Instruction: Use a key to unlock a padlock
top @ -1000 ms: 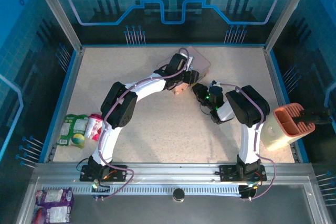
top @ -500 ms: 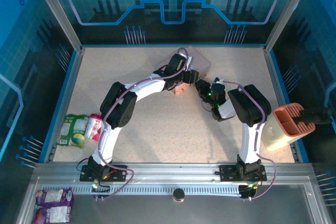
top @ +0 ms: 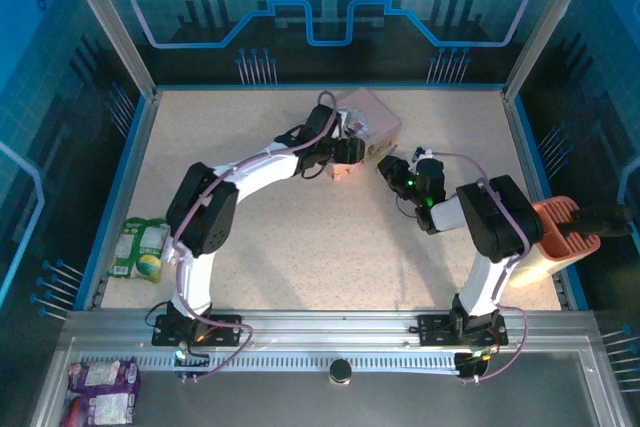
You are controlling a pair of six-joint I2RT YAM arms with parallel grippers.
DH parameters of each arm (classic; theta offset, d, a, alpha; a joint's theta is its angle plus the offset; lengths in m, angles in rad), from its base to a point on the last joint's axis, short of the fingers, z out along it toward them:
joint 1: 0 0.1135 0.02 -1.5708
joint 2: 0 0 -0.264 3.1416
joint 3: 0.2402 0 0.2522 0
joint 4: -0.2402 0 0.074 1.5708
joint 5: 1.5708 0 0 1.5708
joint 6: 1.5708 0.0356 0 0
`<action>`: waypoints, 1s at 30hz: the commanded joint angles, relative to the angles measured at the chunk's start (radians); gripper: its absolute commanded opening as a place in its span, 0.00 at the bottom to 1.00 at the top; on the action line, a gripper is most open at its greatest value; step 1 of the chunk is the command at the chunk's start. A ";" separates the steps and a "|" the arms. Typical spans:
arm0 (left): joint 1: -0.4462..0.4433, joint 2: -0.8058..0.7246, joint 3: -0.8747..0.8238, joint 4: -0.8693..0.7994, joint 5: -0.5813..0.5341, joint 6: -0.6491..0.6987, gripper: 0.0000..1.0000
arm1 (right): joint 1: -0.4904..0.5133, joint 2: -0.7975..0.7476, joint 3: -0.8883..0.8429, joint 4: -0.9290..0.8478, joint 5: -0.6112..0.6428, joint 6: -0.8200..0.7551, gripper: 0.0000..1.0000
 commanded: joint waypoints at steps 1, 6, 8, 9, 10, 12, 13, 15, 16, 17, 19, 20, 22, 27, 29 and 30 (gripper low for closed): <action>0.011 -0.183 -0.149 0.021 0.033 -0.053 0.69 | 0.017 -0.150 0.001 -0.238 -0.139 -0.182 0.01; 0.029 -0.462 -0.479 0.135 -0.002 -0.064 0.71 | 0.107 -0.373 0.033 -0.669 -0.104 -0.468 0.01; 0.030 -0.581 -0.628 0.177 -0.035 -0.060 0.72 | 0.147 -0.449 0.046 -0.824 -0.070 -0.562 0.01; 0.031 -0.632 -0.689 0.197 -0.052 -0.063 0.72 | 0.165 -0.476 0.052 -0.879 -0.054 -0.598 0.01; 0.034 -0.693 -0.750 0.215 -0.069 -0.068 0.72 | 0.188 -0.503 0.058 -0.940 -0.030 -0.637 0.02; 0.040 -0.807 -0.859 0.220 -0.100 -0.075 0.73 | 0.234 -0.545 0.066 -1.037 0.021 -0.703 0.02; 0.043 -0.867 -0.903 0.207 -0.121 -0.073 0.73 | 0.252 -0.565 0.066 -1.082 0.052 -0.729 0.02; 0.048 -0.982 -0.968 0.166 -0.169 -0.063 0.74 | 0.284 -0.598 0.051 -1.131 0.124 -0.770 0.03; 0.050 -1.044 -0.996 0.143 -0.196 -0.051 0.74 | 0.296 -0.607 0.041 -1.150 0.159 -0.789 0.03; 0.053 -1.097 -1.017 0.119 -0.222 -0.039 0.75 | 0.303 -0.608 0.034 -1.172 0.193 -0.801 0.03; 0.060 -1.193 -1.050 0.078 -0.266 -0.017 0.76 | 0.316 -0.604 0.027 -1.214 0.241 -0.815 0.03; 0.063 -1.235 -1.064 0.062 -0.286 -0.009 0.76 | 0.325 -0.601 0.026 -1.230 0.266 -0.818 0.03; 0.069 -1.305 -1.091 0.043 -0.322 -0.005 0.76 | 0.355 -0.592 0.020 -1.250 0.303 -0.816 0.03; 0.085 -1.371 -1.135 0.033 -0.338 -0.026 0.77 | 0.425 -0.551 0.009 -1.271 0.387 -0.779 0.05; 0.088 -1.365 -1.141 0.033 -0.337 -0.032 0.78 | 0.440 -0.520 0.035 -1.300 0.410 -0.752 0.05; 0.089 -1.361 -1.141 0.033 -0.336 -0.033 0.78 | 0.445 -0.501 0.047 -1.314 0.416 -0.742 0.05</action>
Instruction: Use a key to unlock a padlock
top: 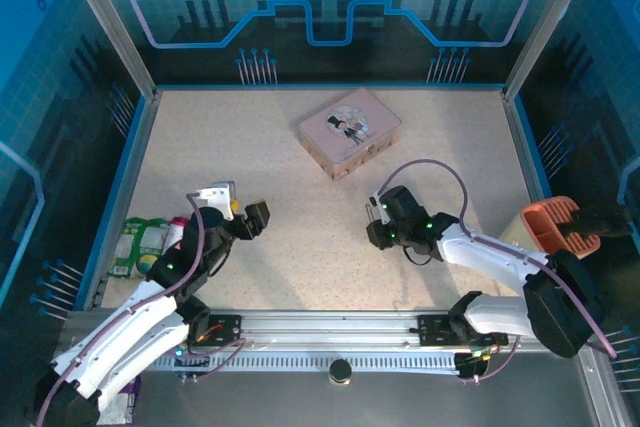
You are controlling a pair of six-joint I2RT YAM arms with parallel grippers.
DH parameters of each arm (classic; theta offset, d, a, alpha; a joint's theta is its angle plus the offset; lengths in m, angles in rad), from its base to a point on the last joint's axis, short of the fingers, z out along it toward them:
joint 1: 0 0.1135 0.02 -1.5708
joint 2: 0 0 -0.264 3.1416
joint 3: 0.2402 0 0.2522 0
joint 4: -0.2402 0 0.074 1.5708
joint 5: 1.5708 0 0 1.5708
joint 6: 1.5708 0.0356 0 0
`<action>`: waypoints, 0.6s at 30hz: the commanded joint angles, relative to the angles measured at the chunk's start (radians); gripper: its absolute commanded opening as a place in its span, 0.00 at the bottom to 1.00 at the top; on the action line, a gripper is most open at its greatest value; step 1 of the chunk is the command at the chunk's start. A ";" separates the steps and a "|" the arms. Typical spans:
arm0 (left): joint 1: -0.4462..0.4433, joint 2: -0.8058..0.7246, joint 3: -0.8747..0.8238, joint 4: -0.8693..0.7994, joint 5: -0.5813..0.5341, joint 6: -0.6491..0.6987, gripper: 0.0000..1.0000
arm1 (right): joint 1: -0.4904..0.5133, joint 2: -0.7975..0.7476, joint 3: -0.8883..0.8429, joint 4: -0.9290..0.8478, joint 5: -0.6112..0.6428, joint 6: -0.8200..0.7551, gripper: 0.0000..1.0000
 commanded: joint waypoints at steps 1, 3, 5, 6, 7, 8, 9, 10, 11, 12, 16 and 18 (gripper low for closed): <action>0.008 0.004 -0.013 -0.022 -0.028 0.002 0.78 | 0.026 0.059 0.036 -0.078 0.076 0.036 0.05; 0.011 0.006 -0.016 -0.019 -0.028 -0.006 0.78 | 0.037 0.098 0.049 -0.086 0.078 0.053 0.06; 0.012 0.005 -0.017 -0.017 -0.033 -0.011 0.78 | 0.048 0.144 0.054 -0.088 0.083 0.074 0.06; 0.011 0.006 -0.017 -0.018 -0.033 -0.011 0.78 | 0.052 0.157 0.057 -0.090 0.086 0.083 0.07; 0.013 0.005 -0.017 -0.020 -0.033 -0.011 0.78 | 0.058 0.165 0.059 -0.089 0.088 0.091 0.07; 0.015 0.005 -0.016 -0.023 -0.034 -0.009 0.78 | 0.068 0.168 0.059 -0.086 0.094 0.096 0.09; 0.017 0.006 -0.014 -0.026 -0.035 -0.009 0.78 | 0.078 0.165 0.059 -0.084 0.103 0.101 0.11; 0.020 0.009 -0.013 -0.029 -0.036 -0.006 0.78 | 0.086 0.161 0.060 -0.087 0.111 0.101 0.15; 0.024 0.010 -0.011 -0.032 -0.037 -0.005 0.78 | 0.091 0.159 0.065 -0.091 0.116 0.099 0.19; 0.026 0.012 -0.009 -0.032 -0.037 -0.003 0.78 | 0.091 0.156 0.068 -0.097 0.118 0.097 0.23; 0.036 0.022 -0.003 -0.024 -0.034 0.000 0.79 | 0.092 0.137 0.077 -0.115 0.132 0.089 0.38; 0.040 0.029 0.000 -0.022 -0.033 0.001 0.79 | 0.093 0.118 0.080 -0.122 0.135 0.085 0.45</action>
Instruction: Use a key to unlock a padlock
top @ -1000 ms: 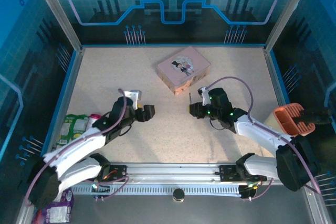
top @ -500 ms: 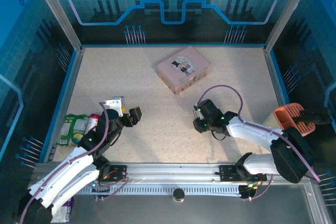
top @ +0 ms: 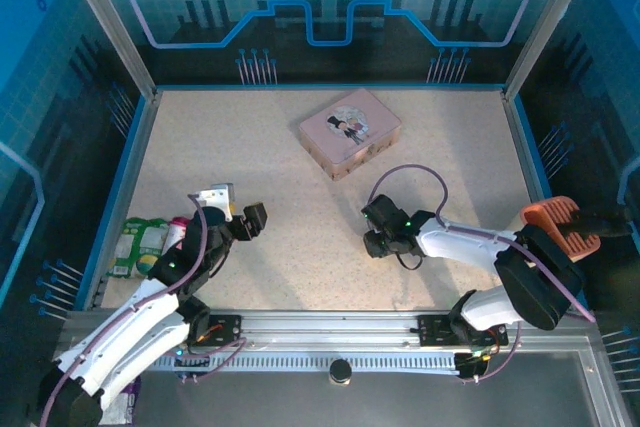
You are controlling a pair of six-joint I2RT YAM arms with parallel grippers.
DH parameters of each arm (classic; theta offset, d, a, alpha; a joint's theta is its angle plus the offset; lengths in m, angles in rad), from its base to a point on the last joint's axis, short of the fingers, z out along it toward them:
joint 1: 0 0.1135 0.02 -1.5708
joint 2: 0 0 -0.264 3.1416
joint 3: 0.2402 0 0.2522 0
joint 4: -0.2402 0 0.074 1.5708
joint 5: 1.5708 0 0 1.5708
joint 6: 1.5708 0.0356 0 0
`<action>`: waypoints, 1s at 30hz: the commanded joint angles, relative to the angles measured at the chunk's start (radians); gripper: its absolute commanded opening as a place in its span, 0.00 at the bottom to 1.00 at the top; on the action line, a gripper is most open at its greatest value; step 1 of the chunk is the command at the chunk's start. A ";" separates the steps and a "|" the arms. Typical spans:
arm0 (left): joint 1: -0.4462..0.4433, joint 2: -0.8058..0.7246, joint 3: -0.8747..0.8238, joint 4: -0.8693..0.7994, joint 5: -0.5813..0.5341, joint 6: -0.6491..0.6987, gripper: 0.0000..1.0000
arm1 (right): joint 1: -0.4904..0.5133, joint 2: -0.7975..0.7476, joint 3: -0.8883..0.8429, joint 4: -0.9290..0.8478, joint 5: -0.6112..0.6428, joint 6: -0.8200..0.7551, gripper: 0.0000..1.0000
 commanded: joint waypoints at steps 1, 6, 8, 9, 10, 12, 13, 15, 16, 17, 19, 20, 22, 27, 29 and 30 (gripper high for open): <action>0.011 0.010 0.008 0.000 -0.016 0.006 0.79 | 0.011 -0.049 0.033 -0.045 0.029 -0.001 0.51; 0.023 0.029 0.032 0.005 -0.018 0.014 0.79 | 0.001 -0.135 0.058 -0.084 -0.014 -0.057 0.68; 0.029 0.049 0.057 0.014 -0.024 0.034 0.80 | -0.004 -0.192 0.087 -0.117 -0.001 -0.092 0.69; 0.030 0.063 0.070 0.015 -0.035 0.044 0.80 | -0.008 -0.218 0.102 -0.131 0.006 -0.111 0.69; 0.031 0.077 0.089 0.018 -0.051 0.056 0.80 | -0.013 -0.249 0.119 -0.143 0.017 -0.132 0.69; 0.032 0.107 0.112 0.045 -0.083 0.092 0.86 | -0.026 -0.308 0.146 -0.140 0.042 -0.190 0.70; 0.031 0.117 0.112 0.068 -0.106 0.110 0.87 | -0.033 -0.338 0.150 -0.128 0.068 -0.211 0.70; 0.035 0.138 0.108 0.131 -0.180 0.137 0.88 | -0.061 -0.400 0.112 -0.045 0.141 -0.265 0.70; 0.036 0.147 0.104 0.158 -0.210 0.148 0.88 | -0.080 -0.426 0.071 0.023 0.155 -0.294 0.71; 0.040 0.160 0.101 0.192 -0.243 0.159 0.88 | -0.109 -0.455 0.021 0.105 0.151 -0.329 0.72; 0.046 0.186 0.097 0.244 -0.300 0.180 0.88 | -0.172 -0.497 -0.038 0.200 0.120 -0.341 0.72; 0.046 0.199 0.096 0.270 -0.330 0.196 0.93 | -0.209 -0.514 -0.057 0.228 0.091 -0.333 0.72; 0.048 0.219 0.086 0.308 -0.422 0.199 0.97 | -0.279 -0.529 -0.085 0.272 0.044 -0.306 0.72; 0.053 0.226 0.001 0.518 -0.443 0.307 0.99 | -0.365 -0.527 -0.183 0.418 0.051 -0.332 0.71; 0.063 0.244 -0.017 0.566 -0.431 0.374 0.99 | -0.377 -0.519 -0.219 0.472 0.091 -0.363 0.74; 0.067 0.258 -0.020 0.580 -0.420 0.406 0.99 | -0.381 -0.512 -0.234 0.498 0.101 -0.376 0.75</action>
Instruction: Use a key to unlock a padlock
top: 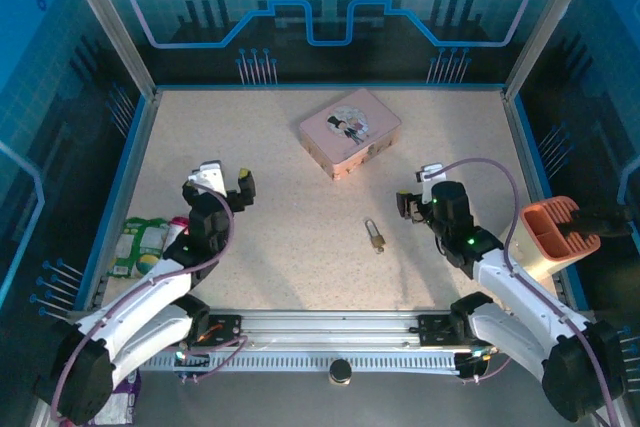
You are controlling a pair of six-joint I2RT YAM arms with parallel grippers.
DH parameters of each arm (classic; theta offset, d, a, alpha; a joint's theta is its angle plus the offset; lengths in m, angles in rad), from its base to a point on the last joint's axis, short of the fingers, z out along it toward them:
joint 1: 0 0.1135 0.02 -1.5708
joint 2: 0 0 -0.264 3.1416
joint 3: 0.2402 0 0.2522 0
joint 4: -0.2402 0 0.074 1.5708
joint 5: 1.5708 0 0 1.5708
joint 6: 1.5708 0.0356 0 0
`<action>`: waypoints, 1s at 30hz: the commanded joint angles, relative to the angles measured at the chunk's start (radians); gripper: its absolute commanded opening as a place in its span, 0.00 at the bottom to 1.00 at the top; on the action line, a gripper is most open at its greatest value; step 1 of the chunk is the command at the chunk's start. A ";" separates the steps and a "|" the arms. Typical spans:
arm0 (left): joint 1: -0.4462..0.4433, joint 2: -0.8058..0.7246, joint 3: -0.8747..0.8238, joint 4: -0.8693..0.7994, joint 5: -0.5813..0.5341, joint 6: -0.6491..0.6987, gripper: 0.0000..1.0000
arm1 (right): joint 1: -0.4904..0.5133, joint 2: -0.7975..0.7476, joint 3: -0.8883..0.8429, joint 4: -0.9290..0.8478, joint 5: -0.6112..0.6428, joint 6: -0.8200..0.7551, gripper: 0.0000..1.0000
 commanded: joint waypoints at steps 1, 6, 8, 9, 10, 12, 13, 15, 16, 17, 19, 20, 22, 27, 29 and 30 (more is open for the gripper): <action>0.022 0.044 -0.030 0.160 -0.018 0.152 0.99 | -0.029 0.016 -0.044 0.180 0.048 -0.076 0.77; 0.038 0.183 -0.092 0.380 0.054 0.310 0.99 | -0.068 0.103 -0.059 0.325 0.015 -0.190 0.79; 0.048 0.269 -0.112 0.480 0.103 0.360 0.99 | -0.077 0.154 -0.068 0.384 0.020 -0.204 0.80; 0.052 0.310 -0.112 0.512 0.126 0.382 0.99 | -0.083 0.181 -0.076 0.420 0.014 -0.207 0.80; 0.056 0.360 -0.111 0.550 0.149 0.412 0.99 | -0.089 0.212 -0.084 0.463 0.006 -0.212 0.81; 0.058 0.455 -0.115 0.649 0.169 0.461 0.99 | -0.104 0.273 -0.103 0.551 -0.021 -0.228 0.82; 0.061 0.512 -0.123 0.730 0.166 0.472 0.99 | -0.118 0.309 -0.114 0.612 -0.049 -0.233 0.84; 0.080 0.613 -0.146 0.918 0.174 0.463 0.99 | -0.162 0.371 -0.127 0.707 -0.119 -0.202 0.86; 0.075 0.637 -0.142 0.957 0.137 0.447 0.99 | -0.178 0.392 -0.120 0.723 -0.145 -0.199 0.85; 0.089 0.647 -0.150 0.975 0.180 0.418 0.99 | -0.186 0.403 -0.113 0.726 -0.166 -0.214 0.85; 0.127 0.684 -0.151 0.992 0.274 0.384 0.99 | -0.197 0.436 -0.105 0.772 -0.183 -0.228 0.86; 0.135 0.703 -0.150 1.017 0.265 0.384 0.99 | -0.203 0.446 -0.104 0.786 -0.200 -0.234 0.86; 0.155 0.716 -0.164 1.052 0.265 0.348 0.99 | -0.209 0.459 -0.104 0.802 -0.214 -0.248 0.86; 0.215 0.708 -0.165 1.022 0.345 0.290 0.99 | -0.214 0.503 -0.127 0.892 -0.244 -0.278 0.86; 0.245 0.717 -0.161 1.016 0.389 0.263 0.99 | -0.220 0.534 -0.123 0.920 -0.249 -0.282 0.88; 0.260 0.731 -0.160 1.021 0.411 0.252 0.99 | -0.228 0.548 -0.113 0.923 -0.254 -0.276 0.88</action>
